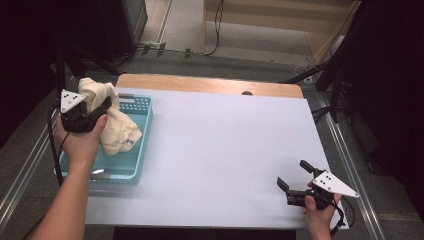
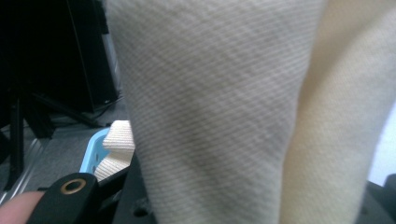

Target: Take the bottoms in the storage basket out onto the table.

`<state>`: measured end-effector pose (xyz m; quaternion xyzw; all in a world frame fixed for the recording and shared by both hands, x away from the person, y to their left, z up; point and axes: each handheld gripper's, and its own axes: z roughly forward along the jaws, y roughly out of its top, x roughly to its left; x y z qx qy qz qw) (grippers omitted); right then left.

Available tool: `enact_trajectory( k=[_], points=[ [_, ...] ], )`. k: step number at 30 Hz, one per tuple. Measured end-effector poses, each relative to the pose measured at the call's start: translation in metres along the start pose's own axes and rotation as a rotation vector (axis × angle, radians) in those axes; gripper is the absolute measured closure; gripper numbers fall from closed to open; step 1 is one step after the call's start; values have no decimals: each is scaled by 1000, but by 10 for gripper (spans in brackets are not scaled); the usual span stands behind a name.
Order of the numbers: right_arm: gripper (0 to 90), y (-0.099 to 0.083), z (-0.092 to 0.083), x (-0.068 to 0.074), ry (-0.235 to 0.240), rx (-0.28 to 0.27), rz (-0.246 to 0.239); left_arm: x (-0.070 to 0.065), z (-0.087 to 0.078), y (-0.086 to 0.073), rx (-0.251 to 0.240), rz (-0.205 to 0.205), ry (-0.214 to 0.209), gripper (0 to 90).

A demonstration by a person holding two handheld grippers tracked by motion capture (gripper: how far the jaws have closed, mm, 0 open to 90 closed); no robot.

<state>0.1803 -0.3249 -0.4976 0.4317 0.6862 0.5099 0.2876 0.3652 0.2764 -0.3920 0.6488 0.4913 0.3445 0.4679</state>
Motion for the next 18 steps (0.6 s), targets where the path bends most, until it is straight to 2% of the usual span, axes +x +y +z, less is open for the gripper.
enact_trajectory(
  k=[8,18],
  points=[
    [0,0,0,0,-2,0,-2,-3,-3,3,-24,-2,-6,631],
    [0,0,0,0,-2,-2,-2,-8,-6,10,-51,-14,-42,631]
  ],
)
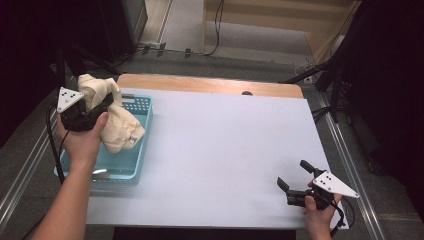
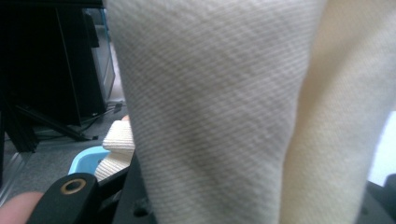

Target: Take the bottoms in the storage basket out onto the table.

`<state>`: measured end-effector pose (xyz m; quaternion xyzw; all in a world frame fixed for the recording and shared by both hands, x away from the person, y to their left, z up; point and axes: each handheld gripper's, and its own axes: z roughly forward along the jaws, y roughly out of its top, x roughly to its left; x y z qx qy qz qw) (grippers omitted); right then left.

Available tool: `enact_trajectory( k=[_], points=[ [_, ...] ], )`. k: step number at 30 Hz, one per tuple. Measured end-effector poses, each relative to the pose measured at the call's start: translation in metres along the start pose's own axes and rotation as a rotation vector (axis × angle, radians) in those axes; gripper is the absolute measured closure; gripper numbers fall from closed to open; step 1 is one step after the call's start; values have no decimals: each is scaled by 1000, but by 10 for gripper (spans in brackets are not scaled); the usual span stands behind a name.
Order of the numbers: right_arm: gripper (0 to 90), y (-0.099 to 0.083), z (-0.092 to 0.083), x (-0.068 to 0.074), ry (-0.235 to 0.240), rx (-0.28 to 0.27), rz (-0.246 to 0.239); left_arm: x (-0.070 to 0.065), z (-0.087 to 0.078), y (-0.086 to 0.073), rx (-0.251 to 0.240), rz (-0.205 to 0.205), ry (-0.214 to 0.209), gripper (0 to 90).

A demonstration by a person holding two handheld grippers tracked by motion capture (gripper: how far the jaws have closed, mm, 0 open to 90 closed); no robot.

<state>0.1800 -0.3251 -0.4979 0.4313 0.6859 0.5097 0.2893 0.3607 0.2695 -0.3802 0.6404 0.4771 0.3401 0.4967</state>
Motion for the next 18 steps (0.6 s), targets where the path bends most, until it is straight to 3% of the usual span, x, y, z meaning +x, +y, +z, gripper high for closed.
enact_trajectory(
  k=[6,18],
  points=[
    [0,0,0,0,0,0,-1,-4,-2,6,-16,-11,-34,631],
    [0,0,0,0,2,2,-1,-22,-4,17,-35,7,-73,631]
  ],
)
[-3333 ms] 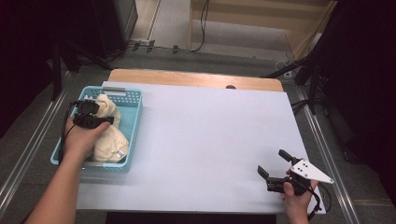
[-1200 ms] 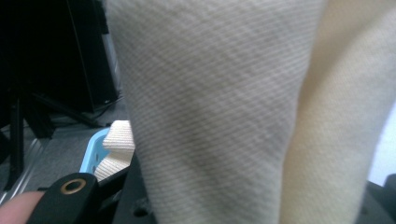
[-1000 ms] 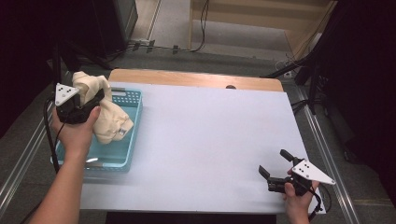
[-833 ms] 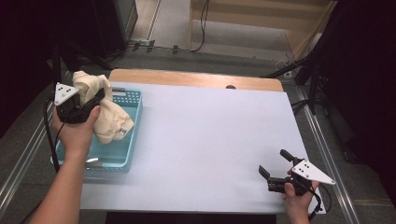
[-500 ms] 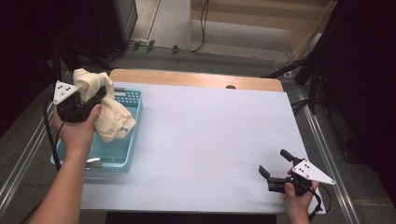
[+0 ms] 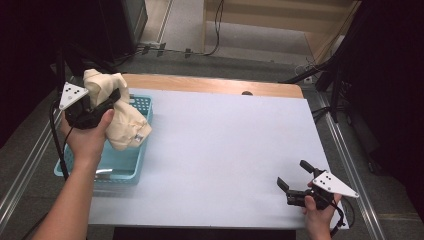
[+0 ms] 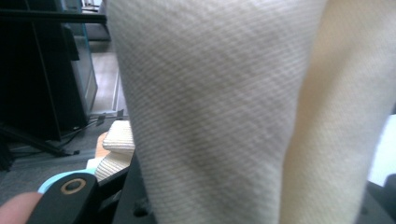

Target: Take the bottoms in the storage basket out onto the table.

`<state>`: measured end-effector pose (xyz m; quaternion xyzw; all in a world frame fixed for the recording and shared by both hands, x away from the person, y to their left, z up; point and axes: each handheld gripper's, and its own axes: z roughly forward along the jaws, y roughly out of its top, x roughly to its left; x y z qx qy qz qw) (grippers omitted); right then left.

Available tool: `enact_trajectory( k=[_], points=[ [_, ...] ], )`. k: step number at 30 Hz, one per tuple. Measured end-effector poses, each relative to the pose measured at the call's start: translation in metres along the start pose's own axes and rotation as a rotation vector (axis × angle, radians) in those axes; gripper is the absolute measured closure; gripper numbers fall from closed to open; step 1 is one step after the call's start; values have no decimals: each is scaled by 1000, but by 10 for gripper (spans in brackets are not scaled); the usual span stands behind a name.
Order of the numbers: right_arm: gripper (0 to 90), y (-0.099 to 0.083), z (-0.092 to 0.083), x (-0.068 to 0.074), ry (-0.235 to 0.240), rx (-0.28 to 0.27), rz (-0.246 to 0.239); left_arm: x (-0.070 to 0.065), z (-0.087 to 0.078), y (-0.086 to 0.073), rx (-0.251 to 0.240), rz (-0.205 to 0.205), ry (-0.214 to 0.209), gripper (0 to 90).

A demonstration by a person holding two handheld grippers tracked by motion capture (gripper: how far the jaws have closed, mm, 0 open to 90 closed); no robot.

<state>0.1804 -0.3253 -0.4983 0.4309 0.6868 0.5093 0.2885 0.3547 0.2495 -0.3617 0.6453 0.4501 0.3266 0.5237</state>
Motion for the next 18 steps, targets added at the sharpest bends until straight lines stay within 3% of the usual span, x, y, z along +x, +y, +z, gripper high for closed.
enact_trajectory(
  k=[18],
  points=[
    [0,0,-1,-1,-4,-2,-1,-34,5,12,-26,22,-76,630]
  ],
)
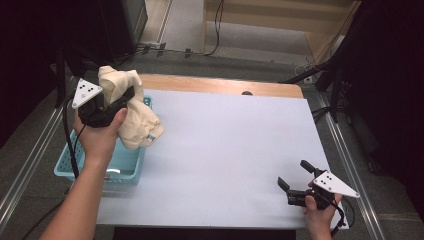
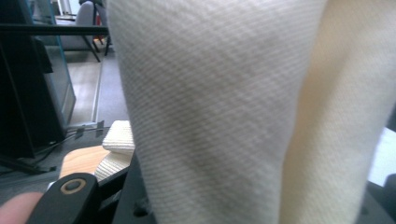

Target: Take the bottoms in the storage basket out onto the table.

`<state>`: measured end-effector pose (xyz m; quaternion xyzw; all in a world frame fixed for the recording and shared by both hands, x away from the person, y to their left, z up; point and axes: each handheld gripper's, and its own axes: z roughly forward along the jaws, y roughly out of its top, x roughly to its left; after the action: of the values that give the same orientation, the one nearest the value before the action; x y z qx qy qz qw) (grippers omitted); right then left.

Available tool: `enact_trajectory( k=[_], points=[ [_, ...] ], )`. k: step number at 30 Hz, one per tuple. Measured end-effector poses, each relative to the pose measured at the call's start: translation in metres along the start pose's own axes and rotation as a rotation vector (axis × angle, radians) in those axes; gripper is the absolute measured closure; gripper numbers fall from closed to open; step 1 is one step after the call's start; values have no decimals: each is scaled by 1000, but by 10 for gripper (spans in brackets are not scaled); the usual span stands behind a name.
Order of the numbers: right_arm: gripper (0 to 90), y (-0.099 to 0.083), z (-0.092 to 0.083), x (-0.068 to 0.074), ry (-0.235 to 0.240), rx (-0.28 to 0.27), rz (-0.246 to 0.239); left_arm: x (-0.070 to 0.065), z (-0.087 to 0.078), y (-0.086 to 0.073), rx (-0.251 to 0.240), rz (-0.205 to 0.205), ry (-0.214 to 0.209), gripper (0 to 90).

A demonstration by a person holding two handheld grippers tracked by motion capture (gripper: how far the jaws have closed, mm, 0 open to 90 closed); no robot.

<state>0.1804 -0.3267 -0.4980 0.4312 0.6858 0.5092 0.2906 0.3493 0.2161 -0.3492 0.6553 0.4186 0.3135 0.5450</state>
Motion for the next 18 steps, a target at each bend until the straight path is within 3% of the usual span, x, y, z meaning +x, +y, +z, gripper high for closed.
enact_trajectory(
  k=[18],
  points=[
    [0,0,-2,-1,-6,-3,2,-38,18,0,-3,2,-84,630]
  ],
)
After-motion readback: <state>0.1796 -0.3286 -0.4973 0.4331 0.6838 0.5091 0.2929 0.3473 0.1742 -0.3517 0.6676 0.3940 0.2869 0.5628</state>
